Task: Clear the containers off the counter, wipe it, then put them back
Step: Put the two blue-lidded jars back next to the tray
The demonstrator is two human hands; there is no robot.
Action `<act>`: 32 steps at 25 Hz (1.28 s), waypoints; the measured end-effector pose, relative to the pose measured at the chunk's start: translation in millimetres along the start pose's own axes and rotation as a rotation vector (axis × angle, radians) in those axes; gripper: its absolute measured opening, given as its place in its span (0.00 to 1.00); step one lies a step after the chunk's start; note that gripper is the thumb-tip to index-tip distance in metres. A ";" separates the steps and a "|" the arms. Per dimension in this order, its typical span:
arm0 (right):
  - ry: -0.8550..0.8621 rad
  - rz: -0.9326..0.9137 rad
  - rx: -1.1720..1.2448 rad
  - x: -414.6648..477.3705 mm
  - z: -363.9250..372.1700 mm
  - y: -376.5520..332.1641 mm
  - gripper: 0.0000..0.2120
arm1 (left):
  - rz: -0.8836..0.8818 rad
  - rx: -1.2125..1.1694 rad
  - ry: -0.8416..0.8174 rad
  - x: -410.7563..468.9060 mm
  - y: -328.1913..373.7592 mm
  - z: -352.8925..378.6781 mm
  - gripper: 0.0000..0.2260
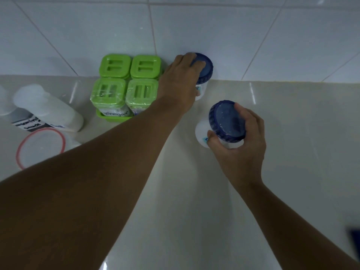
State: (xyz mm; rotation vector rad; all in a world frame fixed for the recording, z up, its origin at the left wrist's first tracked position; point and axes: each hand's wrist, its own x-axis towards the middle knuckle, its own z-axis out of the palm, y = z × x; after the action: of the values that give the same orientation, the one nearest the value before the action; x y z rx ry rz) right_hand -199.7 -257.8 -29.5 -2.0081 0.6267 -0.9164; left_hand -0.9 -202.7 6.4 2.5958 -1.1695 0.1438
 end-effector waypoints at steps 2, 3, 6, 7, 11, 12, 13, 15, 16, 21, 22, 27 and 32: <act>-0.008 0.011 0.009 4.8 -1.2 1.2 0.37 | 0.031 -0.093 0.107 -15.1 2.8 -5.8 0.29; -0.010 0.025 0.011 8.8 -2.5 3.6 0.37 | 0.053 -0.147 0.190 -27.6 5.2 -5.7 0.26; 0.006 0.045 0.015 28.1 -4.3 15.2 0.36 | 0.036 -0.264 0.288 -82.5 16.4 12.1 0.19; 0.013 0.043 0.005 36.4 -4.0 19.5 0.35 | 0.002 -0.278 0.249 -103.2 19.5 20.6 0.19; -0.015 0.022 -0.040 74.9 -2.0 31.3 0.34 | -0.089 -0.251 0.122 -167.4 13.4 48.2 0.19; -0.029 0.013 -0.056 85.0 -1.9 33.2 0.34 | -0.076 -0.231 0.118 -175.3 9.4 52.6 0.19; -0.049 0.011 -0.067 94.4 -1.2 34.5 0.34 | -0.060 -0.200 0.118 -180.2 6.6 55.1 0.19; -0.106 0.018 -0.081 110.3 2.6 36.3 0.35 | -0.050 -0.135 0.104 -183.2 5.4 59.1 0.20; -0.138 0.018 -0.094 116.2 5.3 37.4 0.35 | -0.057 -0.112 0.090 -182.4 6.4 60.4 0.21; -0.237 -0.047 -0.176 124.6 15.2 49.3 0.37 | -0.078 -0.069 0.062 -179.2 8.2 60.3 0.22; -0.238 -0.068 -0.203 123.2 15.5 50.8 0.38 | -0.081 -0.066 0.063 -179.0 7.7 60.4 0.22; -0.188 -0.328 -0.534 121.7 9.3 54.4 0.39 | -0.090 -0.059 0.052 -178.6 7.1 60.0 0.22; -0.237 -0.337 -0.559 133.3 9.2 56.8 0.38 | -0.098 -0.068 0.040 -177.8 6.4 59.0 0.22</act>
State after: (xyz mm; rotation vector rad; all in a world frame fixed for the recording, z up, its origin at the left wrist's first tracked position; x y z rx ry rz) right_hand -116.6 -376.9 -30.5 -2.7394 0.4468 -0.7215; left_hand -125.7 -97.0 -85.3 2.5723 -1.0134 0.1326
